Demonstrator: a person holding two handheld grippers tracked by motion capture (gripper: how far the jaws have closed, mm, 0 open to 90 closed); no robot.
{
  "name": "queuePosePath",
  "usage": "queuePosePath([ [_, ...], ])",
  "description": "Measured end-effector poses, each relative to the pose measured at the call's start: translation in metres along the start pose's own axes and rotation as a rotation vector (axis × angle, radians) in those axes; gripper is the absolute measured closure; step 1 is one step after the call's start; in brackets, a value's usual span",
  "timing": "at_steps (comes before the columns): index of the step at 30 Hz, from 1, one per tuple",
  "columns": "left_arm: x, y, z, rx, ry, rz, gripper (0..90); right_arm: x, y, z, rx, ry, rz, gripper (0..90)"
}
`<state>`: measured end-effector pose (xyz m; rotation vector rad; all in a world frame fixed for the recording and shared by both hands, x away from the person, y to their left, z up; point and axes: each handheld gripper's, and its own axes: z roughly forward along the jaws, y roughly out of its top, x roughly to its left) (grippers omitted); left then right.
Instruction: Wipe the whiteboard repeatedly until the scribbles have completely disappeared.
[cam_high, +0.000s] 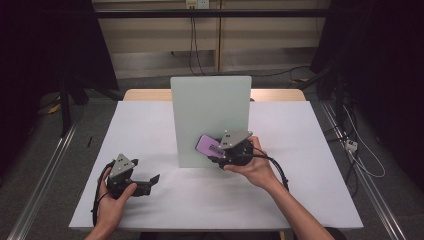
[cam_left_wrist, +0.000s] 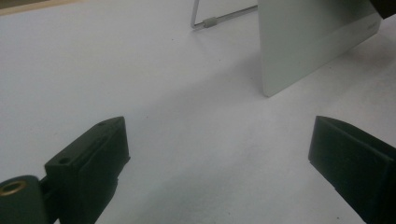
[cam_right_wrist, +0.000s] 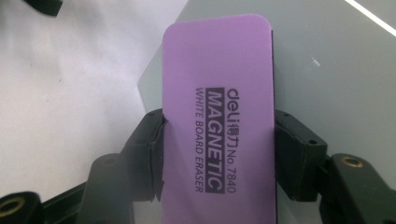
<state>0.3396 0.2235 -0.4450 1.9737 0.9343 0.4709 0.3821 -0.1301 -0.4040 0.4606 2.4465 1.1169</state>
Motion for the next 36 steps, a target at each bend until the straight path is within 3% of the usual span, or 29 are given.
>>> queuePosePath([
  [5, 0.001, 0.0, 0.0, -0.003, -0.001, -0.002, 5.1, -0.002, 0.001, -0.002, -0.003, 0.007, 0.003, 42.1],
  [8, 0.001, 0.0, -0.001, -0.003, -0.002, -0.004, 5.0, -0.006, 0.003, -0.007, -0.016, -0.016, 0.001, 42.2],
  [20, 0.001, 0.0, -0.001, -0.003, 0.0, -0.004, 5.0, -0.031, 0.0, -0.047, -0.099, -0.131, 0.064, 42.2],
  [24, 0.001, -0.001, 0.0, -0.005, 0.002, -0.009, 5.0, -0.029, -0.004, -0.047, -0.087, -0.137, 0.049, 42.2],
  [36, 0.001, 0.0, 0.0, 0.005, 0.002, 0.006, 5.0, -0.015, -0.021, -0.032, -0.034, -0.081, 0.048, 42.1],
])
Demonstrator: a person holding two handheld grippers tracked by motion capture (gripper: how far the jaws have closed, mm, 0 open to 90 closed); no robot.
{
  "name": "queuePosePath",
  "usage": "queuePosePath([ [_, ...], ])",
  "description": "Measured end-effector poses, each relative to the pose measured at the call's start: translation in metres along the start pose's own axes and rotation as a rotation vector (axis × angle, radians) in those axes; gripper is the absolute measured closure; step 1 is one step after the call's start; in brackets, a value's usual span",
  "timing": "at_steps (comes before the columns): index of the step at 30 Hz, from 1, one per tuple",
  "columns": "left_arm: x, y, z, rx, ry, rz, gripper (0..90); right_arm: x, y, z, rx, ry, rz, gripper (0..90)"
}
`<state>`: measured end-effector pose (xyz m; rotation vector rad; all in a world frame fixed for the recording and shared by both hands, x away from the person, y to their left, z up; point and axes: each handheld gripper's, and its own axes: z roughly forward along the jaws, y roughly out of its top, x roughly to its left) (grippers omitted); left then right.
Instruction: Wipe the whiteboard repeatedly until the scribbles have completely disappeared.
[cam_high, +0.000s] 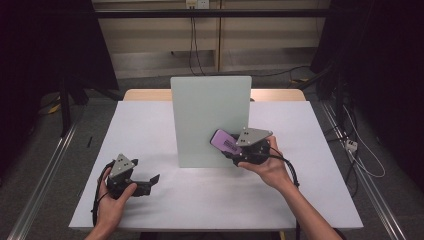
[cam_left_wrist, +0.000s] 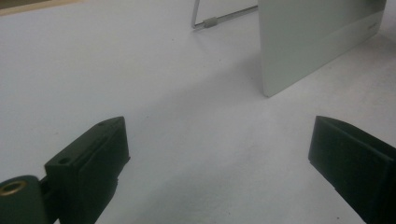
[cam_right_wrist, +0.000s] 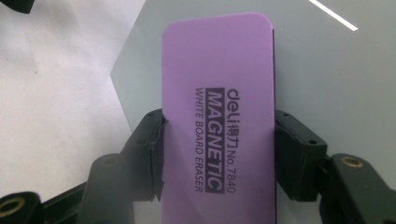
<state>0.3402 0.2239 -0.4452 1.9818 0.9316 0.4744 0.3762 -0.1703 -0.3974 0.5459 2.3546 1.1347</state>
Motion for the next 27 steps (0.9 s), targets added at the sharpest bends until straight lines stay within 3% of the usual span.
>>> queuePosePath([
  [8, 0.0, 0.0, 0.0, 0.002, -0.002, -0.004, 5.0, -0.001, 0.005, 0.001, 0.005, 0.009, -0.007, 42.1],
  [14, 0.0, 0.0, 0.002, 0.002, -0.008, -0.008, 5.0, -0.02, 0.023, -0.016, -0.06, -0.057, 0.012, 42.2],
  [16, 0.0, 0.0, 0.001, 0.001, -0.01, -0.002, 5.0, -0.023, 0.026, -0.018, -0.061, -0.059, 0.014, 42.2],
  [19, 0.001, 0.0, 0.0, -0.004, -0.006, -0.005, 5.0, -0.02, 0.025, -0.016, -0.044, -0.064, -0.009, 42.2],
  [27, 0.0, 0.0, 0.001, 0.002, -0.007, -0.001, 5.0, -0.003, 0.0, -0.004, -0.003, -0.011, -0.019, 42.1],
])
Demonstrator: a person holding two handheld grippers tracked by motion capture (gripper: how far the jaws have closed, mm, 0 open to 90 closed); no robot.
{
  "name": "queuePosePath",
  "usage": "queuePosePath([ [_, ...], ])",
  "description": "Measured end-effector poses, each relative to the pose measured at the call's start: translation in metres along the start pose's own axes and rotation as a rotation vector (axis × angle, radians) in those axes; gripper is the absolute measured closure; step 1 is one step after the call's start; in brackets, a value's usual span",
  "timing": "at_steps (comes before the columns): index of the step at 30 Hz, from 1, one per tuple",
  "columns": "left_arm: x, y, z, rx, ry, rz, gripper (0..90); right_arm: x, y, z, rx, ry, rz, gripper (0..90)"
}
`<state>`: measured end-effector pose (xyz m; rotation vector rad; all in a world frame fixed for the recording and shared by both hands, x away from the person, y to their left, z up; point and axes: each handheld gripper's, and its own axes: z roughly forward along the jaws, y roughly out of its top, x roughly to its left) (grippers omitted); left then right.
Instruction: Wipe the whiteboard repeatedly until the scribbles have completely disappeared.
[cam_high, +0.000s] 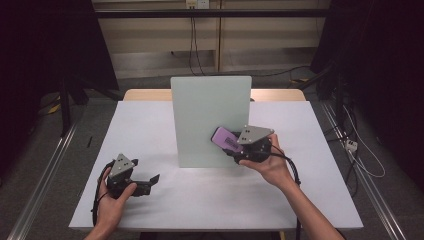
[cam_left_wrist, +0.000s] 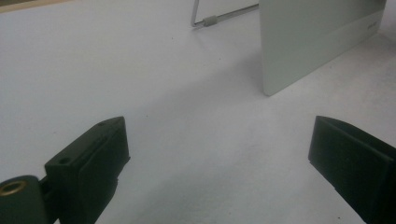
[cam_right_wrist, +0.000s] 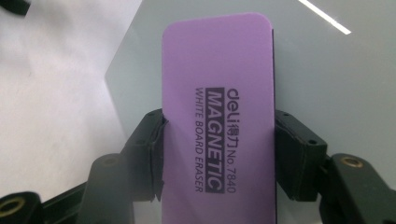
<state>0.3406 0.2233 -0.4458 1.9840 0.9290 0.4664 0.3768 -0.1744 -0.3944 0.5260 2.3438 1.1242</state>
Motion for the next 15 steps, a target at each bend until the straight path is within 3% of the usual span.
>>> queuePosePath([
  [8, 0.001, 0.0, -0.001, -0.005, 0.001, -0.003, 5.0, 0.01, -0.018, 0.004, 0.052, 0.025, -0.009, 42.1],
  [15, 0.0, 0.0, -0.001, -0.01, 0.0, -0.011, 5.0, 0.017, -0.026, 0.011, 0.089, 0.062, 0.018, 42.2],
])
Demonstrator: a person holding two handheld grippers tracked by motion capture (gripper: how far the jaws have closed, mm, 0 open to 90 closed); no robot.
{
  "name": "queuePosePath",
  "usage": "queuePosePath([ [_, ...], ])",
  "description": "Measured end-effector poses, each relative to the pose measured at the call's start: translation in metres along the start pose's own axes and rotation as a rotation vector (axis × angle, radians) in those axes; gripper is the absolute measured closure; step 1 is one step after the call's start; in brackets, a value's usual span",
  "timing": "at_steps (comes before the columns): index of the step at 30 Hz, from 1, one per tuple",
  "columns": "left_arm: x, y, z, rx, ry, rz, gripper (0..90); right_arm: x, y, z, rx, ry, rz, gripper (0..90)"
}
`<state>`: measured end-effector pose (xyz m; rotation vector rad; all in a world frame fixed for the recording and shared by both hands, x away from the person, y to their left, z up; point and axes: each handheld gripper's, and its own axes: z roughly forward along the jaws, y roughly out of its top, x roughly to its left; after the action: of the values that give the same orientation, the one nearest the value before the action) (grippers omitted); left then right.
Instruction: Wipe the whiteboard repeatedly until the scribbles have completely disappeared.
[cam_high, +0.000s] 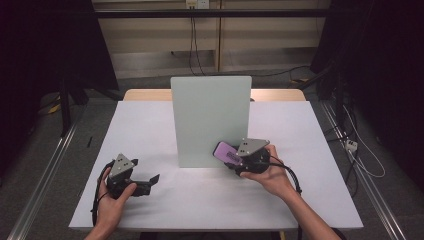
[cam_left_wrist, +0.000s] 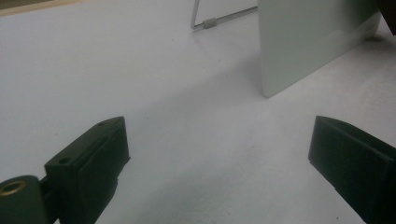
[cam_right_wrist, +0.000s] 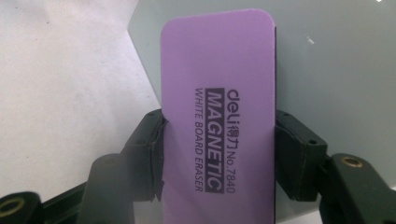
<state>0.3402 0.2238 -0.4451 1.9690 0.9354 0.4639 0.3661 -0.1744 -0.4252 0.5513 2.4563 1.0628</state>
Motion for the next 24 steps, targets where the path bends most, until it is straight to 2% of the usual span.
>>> queuePosePath([
  [5, 0.0, 0.001, 0.001, 0.007, 0.0, 0.015, 5.0, 0.005, 0.001, 0.007, 0.02, 0.022, 0.001, 42.2],
  [12, 0.0, 0.0, 0.001, 0.008, 0.0, 0.009, 5.0, 0.009, 0.007, 0.013, 0.018, 0.035, 0.006, 42.2],
  [16, 0.0, 0.0, 0.0, 0.009, 0.0, 0.014, 5.0, 0.016, 0.014, 0.023, 0.02, 0.06, -0.025, 42.2],
  [18, 0.001, 0.0, 0.0, 0.006, 0.0, 0.011, 5.0, 0.016, 0.015, 0.026, 0.029, 0.064, -0.024, 42.2],
  [20, 0.001, -0.001, 0.0, 0.003, 0.003, 0.004, 5.0, 0.014, 0.014, 0.025, 0.021, 0.071, -0.017, 42.2],
  [23, 0.001, -0.001, -0.001, 0.002, 0.0, -0.002, 5.0, 0.011, 0.012, 0.018, 0.016, 0.047, -0.015, 42.2],
  [24, 0.001, 0.0, -0.001, 0.002, 0.0, 0.009, 5.0, 0.008, 0.012, 0.015, 0.005, 0.038, -0.01, 42.2],
])
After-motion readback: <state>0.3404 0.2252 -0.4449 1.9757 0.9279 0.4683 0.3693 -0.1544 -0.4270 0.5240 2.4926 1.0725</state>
